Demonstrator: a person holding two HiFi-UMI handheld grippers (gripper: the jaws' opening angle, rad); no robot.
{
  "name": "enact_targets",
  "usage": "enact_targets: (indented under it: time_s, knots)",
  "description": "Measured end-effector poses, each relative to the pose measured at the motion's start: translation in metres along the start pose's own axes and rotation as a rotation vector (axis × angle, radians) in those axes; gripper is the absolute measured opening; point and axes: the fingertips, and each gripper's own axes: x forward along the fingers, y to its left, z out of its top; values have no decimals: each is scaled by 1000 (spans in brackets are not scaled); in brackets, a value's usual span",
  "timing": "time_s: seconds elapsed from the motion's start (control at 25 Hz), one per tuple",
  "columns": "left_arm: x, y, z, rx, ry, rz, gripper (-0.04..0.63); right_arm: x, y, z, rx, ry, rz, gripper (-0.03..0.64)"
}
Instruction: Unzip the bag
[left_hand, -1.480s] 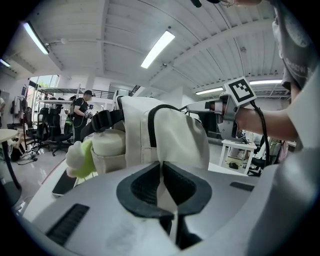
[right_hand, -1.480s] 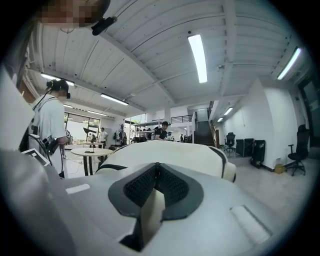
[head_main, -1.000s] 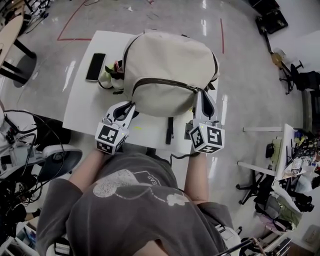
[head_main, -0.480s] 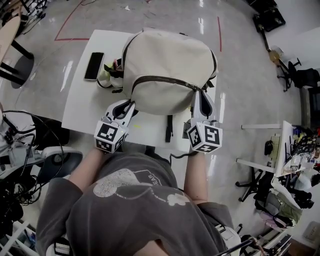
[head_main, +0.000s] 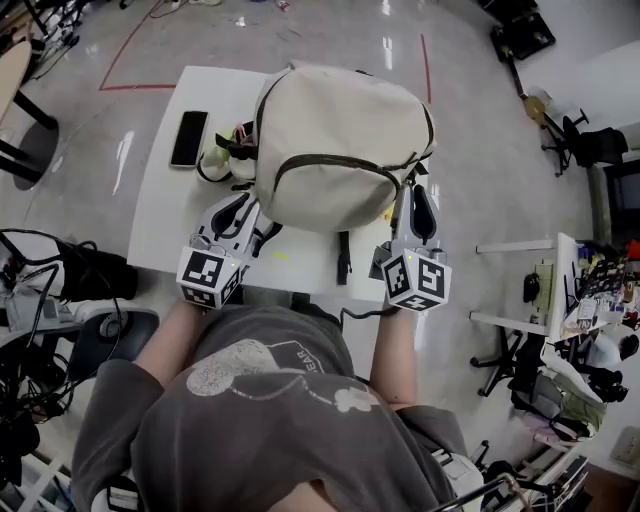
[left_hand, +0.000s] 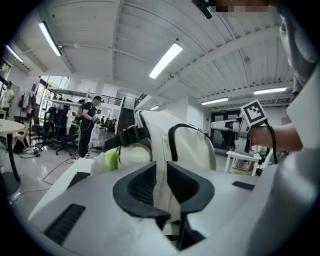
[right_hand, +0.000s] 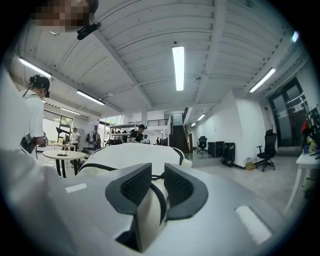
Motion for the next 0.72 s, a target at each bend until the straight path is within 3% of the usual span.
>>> enact_targets:
  time_s: [0.16, 0.44, 0.72]
  knots:
    - [-11, 21, 8, -17, -27, -14, 72, -7, 14, 0, 0, -4, -55, 72]
    - [-25, 38, 14, -84, -33, -116, 52, -24, 35, -5, -21, -1, -165, 58]
    - [-41, 24, 27, -72, -99, -150, 37, -53, 40, -12, -33, -17, -169, 0]
